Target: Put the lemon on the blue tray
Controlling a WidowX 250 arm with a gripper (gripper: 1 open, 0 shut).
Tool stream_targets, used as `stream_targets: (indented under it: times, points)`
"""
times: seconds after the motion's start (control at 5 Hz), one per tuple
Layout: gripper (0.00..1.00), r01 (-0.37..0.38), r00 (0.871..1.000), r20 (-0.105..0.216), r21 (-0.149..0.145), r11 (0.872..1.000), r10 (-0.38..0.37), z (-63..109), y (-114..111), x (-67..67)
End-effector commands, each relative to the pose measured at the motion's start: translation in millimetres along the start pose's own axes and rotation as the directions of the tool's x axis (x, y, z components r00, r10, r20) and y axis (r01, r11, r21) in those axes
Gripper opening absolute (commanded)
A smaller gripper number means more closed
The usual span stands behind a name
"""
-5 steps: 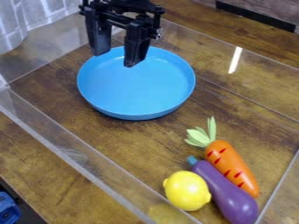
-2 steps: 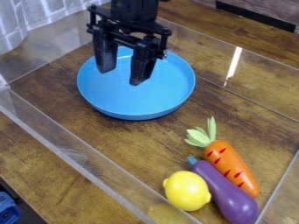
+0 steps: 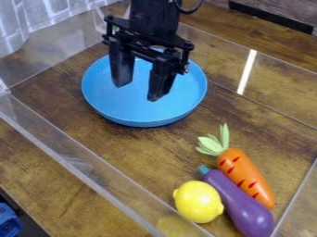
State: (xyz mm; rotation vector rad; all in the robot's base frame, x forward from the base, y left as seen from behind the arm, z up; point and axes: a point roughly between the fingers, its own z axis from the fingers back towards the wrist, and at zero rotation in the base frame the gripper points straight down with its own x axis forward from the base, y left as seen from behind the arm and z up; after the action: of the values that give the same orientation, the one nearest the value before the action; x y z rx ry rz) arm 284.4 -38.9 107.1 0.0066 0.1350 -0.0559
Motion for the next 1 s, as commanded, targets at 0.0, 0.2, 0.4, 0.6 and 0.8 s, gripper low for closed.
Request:
stream_targets:
  times: [0.0, 0.2, 0.4, 0.6, 0.8]
  points:
    - [1.0, 0.025, 1.0, 0.014, -0.001, 1.0, -0.025, 3.5, -13.0, -1.2]
    - [1.0, 0.042, 0.999, 0.012, 0.002, 0.999, -0.042, 2.8, -22.8, -3.4]
    - [1.0, 0.052, 0.999, 0.011, 0.002, 0.999, -0.052, 2.2, -32.7, -6.9]
    - [1.0, 0.095, 0.995, 0.022, 0.014, 0.995, -0.095, 3.3, -49.4, -13.4]
    - [1.0, 0.128, 0.991, 0.023, 0.022, 0.991, -0.129, 0.3, -58.0, -15.6]
